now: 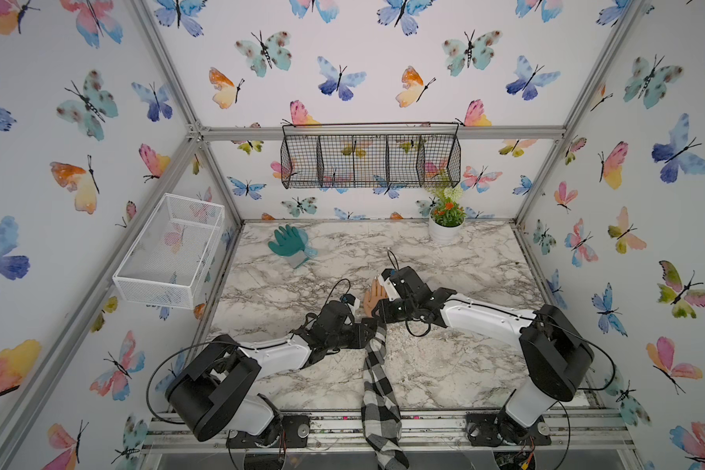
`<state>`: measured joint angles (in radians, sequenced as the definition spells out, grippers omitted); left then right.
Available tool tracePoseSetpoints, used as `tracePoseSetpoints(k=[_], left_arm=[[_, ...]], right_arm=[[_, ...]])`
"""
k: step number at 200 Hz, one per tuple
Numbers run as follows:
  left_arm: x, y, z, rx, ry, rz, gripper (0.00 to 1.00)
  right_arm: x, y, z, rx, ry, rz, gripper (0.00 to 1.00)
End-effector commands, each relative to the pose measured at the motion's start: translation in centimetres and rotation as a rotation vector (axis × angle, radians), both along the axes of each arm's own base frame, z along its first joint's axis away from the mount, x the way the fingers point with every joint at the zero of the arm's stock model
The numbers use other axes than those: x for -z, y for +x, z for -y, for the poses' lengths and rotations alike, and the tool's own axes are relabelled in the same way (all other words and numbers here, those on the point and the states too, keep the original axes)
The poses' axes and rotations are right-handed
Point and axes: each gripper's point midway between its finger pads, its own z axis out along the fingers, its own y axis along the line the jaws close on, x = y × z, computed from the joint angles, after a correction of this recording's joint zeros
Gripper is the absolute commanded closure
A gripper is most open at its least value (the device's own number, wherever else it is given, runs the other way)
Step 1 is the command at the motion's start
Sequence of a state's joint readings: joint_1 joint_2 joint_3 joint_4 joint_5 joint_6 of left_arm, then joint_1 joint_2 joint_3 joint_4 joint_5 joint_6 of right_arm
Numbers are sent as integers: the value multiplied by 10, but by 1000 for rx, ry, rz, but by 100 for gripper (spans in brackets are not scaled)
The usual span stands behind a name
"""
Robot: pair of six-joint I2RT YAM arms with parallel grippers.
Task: Take off the watch
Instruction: Untie the watch from the hand.
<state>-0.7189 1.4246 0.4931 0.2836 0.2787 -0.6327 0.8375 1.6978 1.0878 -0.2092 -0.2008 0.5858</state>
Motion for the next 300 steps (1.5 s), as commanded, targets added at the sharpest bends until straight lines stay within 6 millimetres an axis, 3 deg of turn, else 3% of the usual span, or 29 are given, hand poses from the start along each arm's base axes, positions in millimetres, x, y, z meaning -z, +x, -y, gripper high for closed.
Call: tracePoseSetpoints(k=[1, 90, 146, 161, 213, 255, 300], left_arm=[[51, -26, -38, -28, 192, -136, 69], [50, -26, -37, -28, 189, -134, 69], [49, -25, -36, -26, 185, -132, 69], [47, -25, -35, -26, 181, -127, 69], [22, -19, -39, -50, 176, -77, 68], [-3, -6, -53, -140, 154, -32, 68], [-14, 4, -55, -151, 127, -13, 65]], right_arm=[[20, -7, 14, 40, -154, -36, 71], [31, -8, 21, 68, -217, -29, 81], [31, -6, 17, 71, -207, -32, 98], [29, -7, 15, 68, -193, -40, 98], [-7, -10, -5, 46, -47, -37, 98], [-28, -13, -18, 26, 82, -23, 98], [-54, -15, -33, 1, 243, 0, 98]])
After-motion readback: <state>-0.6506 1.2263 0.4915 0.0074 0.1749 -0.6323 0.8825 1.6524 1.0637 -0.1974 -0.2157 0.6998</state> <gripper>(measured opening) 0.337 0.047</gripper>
